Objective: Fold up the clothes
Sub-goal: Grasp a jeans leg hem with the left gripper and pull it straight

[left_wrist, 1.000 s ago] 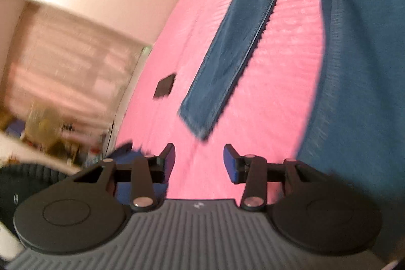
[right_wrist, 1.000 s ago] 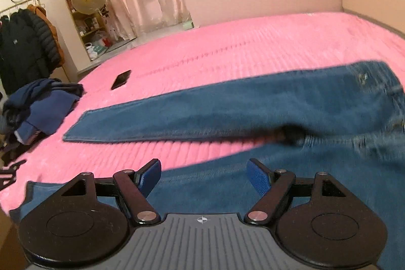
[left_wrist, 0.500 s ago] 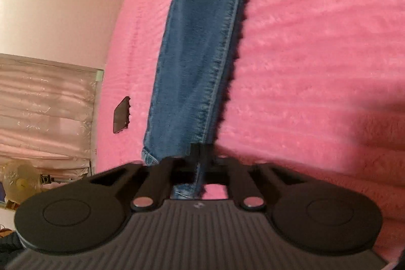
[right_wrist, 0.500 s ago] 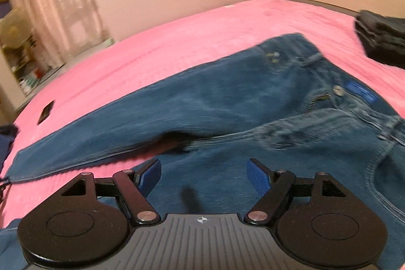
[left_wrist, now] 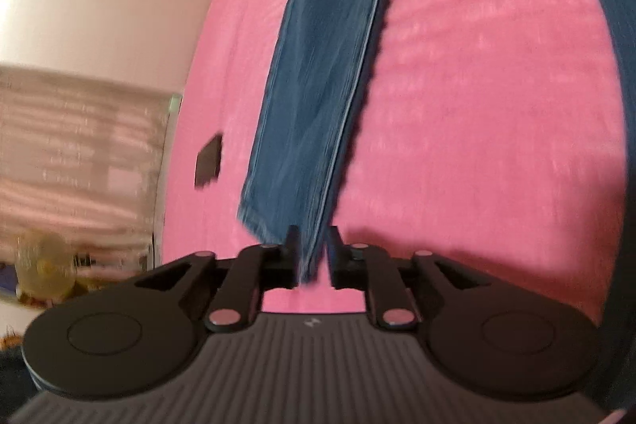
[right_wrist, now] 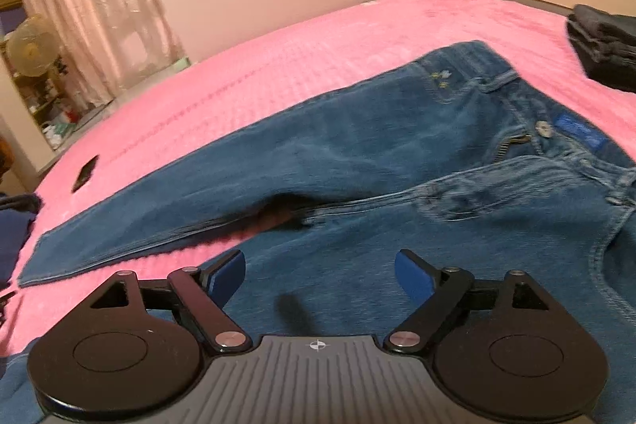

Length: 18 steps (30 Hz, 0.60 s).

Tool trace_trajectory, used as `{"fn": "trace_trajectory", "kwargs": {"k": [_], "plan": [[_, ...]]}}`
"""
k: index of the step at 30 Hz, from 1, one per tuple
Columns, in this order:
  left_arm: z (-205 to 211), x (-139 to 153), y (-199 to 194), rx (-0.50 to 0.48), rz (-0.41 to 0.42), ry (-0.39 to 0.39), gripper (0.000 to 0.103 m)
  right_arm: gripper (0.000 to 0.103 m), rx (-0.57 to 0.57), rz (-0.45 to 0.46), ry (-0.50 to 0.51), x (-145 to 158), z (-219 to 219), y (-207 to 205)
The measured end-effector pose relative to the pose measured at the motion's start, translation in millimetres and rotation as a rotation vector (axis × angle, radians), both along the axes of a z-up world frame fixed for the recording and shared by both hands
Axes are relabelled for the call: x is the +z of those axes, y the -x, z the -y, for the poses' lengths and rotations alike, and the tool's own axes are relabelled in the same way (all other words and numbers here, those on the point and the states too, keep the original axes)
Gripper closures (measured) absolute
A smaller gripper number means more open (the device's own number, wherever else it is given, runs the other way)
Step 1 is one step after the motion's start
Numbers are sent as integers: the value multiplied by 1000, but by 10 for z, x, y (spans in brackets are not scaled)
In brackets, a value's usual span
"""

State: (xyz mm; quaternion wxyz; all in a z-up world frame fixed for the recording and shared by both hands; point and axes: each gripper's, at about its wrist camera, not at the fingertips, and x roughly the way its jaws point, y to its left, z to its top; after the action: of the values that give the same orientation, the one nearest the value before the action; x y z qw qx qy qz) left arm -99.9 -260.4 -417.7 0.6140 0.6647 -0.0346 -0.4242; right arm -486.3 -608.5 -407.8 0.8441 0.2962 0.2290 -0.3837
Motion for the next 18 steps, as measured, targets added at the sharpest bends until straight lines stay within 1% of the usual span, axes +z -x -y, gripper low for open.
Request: {"fn": "trace_trajectory", "kwargs": {"k": [1, 2, 4, 5, 7, 9, 12, 14, 15, 17, 18], "plan": [[68, -30, -4, -21, 7, -8, 68, 15, 7, -7, 3, 0, -7, -25], [132, -70, -27, -36, 14, -19, 68, 8, 6, -15, 8, 3, -13, -39], [242, -153, -94, -56, 26, -44, 70, 3, -9, -15, 20, 13, -15, -33], [279, -180, -129, -62, 25, -48, 72, 3, -18, -17, 22, 10, -6, -25], [330, -203, -200, -51, 17, -56, 98, 2, -35, -26, 17, -20, 29, -4], [296, -158, -233, -46, 20, -32, 100, 3, -54, -35, 4, -48, 59, 25], [147, -37, -215, -30, 45, 33, 100, 2, -75, -35, 6, -30, 62, 111], [122, -75, -202, -12, 28, 18, 100, 2, -82, -43, 15, -44, 68, 155], [122, -123, -184, -10, 11, -10, 100, 2, -87, -49, 9, -68, 83, 172], [144, -213, -137, -9, 6, -62, 101, 2, -104, -53, -38, -129, 121, 204], [158, -215, -117, -1, 10, -65, 101, 2, -111, -47, -62, -150, 130, 230]]}}
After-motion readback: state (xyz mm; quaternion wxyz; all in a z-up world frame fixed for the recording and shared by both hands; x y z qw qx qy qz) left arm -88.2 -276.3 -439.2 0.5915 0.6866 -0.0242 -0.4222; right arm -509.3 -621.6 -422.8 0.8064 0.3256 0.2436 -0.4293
